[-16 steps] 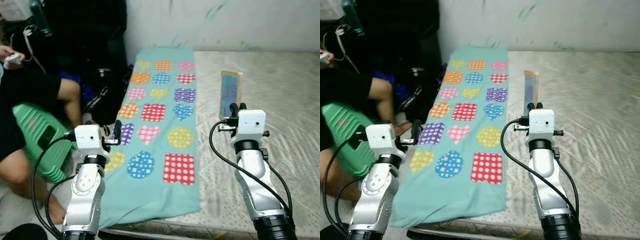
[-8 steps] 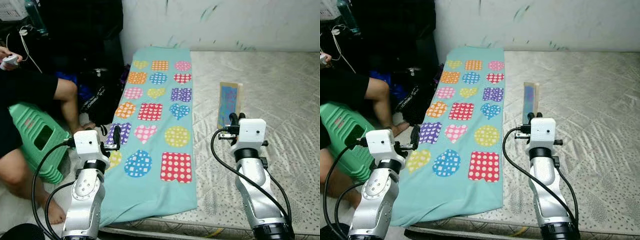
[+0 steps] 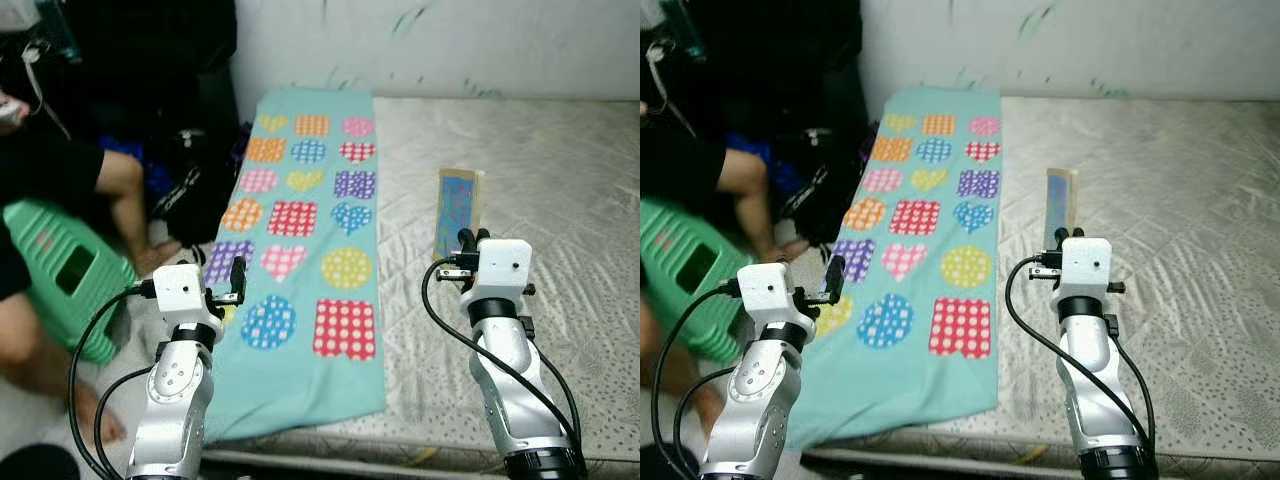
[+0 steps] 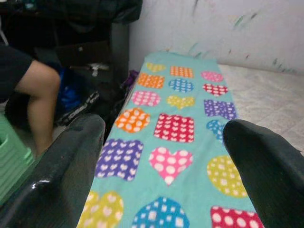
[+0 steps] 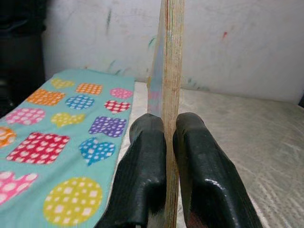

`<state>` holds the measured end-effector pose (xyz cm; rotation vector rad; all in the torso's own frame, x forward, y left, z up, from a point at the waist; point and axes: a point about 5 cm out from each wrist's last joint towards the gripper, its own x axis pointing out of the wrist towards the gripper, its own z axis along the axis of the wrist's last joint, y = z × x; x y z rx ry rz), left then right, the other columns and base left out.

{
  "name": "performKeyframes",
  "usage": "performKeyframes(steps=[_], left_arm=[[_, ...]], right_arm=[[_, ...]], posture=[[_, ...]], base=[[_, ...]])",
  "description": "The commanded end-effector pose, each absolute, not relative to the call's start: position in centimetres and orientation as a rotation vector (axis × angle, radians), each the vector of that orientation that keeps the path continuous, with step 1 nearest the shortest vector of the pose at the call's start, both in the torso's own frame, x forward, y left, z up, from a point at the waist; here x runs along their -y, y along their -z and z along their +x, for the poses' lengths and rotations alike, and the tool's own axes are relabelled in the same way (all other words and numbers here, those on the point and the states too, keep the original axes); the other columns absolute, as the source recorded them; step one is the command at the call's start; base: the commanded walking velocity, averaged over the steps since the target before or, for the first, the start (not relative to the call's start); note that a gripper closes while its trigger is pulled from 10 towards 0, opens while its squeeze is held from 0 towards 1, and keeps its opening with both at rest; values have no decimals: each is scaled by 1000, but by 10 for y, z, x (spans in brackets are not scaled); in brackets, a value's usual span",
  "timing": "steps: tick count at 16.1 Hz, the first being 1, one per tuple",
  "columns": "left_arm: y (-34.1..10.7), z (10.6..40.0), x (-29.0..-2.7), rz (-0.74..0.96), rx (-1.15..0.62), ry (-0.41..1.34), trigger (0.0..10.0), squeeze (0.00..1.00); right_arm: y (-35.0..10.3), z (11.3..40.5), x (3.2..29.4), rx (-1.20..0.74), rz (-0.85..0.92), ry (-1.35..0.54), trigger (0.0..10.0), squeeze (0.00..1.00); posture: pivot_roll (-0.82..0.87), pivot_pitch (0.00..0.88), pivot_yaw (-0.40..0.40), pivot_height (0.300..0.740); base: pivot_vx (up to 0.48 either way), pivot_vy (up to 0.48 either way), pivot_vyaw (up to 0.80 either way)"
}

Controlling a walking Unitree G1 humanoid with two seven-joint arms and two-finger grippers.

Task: Clean up the room

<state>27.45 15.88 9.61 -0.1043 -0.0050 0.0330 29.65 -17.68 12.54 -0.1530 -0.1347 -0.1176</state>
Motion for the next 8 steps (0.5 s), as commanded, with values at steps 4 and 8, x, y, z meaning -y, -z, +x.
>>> performKeyframes(steps=[4, 8], left_arm=[[-96, 272, -162, -93, -3, -38, 10000, 0], [-97, 273, -163, -94, 8, -33, 10000, 0]], right_arm=[[-137, 301, 176, 181, -155, 111, 10000, 0], [-138, 301, 176, 182, -155, 108, 10000, 0]], posture=[[-111, 0, 31, 740], [-111, 0, 31, 740]], base=[[-375, 0, 0], [-209, 0, 0]])
